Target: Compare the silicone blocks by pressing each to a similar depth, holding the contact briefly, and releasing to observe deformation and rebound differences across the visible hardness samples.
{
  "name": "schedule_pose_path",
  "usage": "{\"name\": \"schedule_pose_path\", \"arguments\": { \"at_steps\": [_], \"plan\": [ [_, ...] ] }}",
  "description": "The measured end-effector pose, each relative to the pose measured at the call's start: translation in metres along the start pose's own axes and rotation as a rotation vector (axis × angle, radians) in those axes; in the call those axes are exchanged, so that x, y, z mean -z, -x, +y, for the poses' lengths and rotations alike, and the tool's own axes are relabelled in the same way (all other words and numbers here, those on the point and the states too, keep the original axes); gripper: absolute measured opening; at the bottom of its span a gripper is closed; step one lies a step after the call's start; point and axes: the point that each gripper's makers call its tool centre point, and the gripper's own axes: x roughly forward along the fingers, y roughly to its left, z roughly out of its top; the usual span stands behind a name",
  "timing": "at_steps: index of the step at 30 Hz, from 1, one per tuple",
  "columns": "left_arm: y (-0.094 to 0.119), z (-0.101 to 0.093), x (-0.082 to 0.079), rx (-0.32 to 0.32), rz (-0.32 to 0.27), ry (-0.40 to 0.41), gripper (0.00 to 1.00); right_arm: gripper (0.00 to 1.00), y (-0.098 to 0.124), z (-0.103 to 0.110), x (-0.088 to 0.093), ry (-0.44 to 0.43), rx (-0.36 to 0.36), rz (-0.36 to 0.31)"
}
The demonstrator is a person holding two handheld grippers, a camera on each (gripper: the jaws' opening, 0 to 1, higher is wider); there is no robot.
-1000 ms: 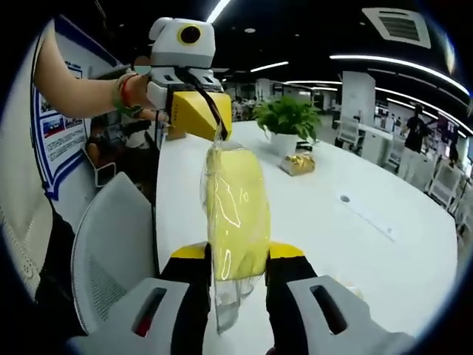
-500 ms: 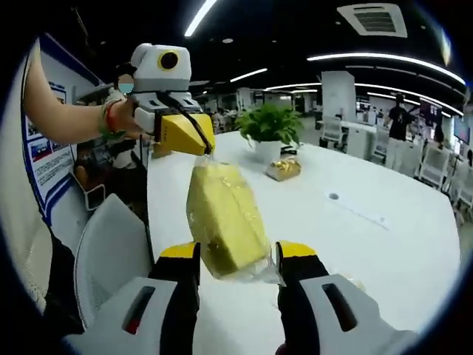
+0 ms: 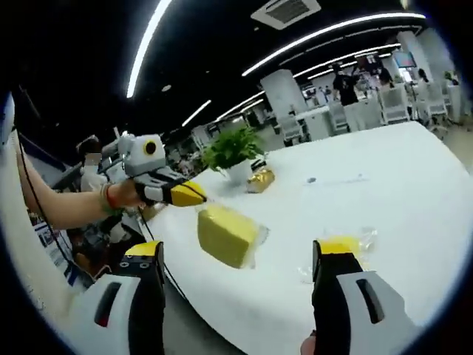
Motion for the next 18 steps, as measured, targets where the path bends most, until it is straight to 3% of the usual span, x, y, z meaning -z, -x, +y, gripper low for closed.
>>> {"name": "schedule_pose_path", "arguments": {
  "at_steps": [8,14,18],
  "plan": [
    [-0.013,0.028,0.027,-0.049,0.018,0.061,0.00,0.78,0.048,-0.012,-0.005,-0.050,0.144,-0.102],
    [-0.025,0.048,0.040,-0.059,0.020,0.105,0.00,0.76,0.072,-0.016,0.008,-0.066,0.234,-0.099],
    [-0.033,0.060,0.042,-0.063,-0.008,0.175,0.00,0.75,0.082,-0.018,0.016,-0.083,0.290,-0.097]
  ]
}}
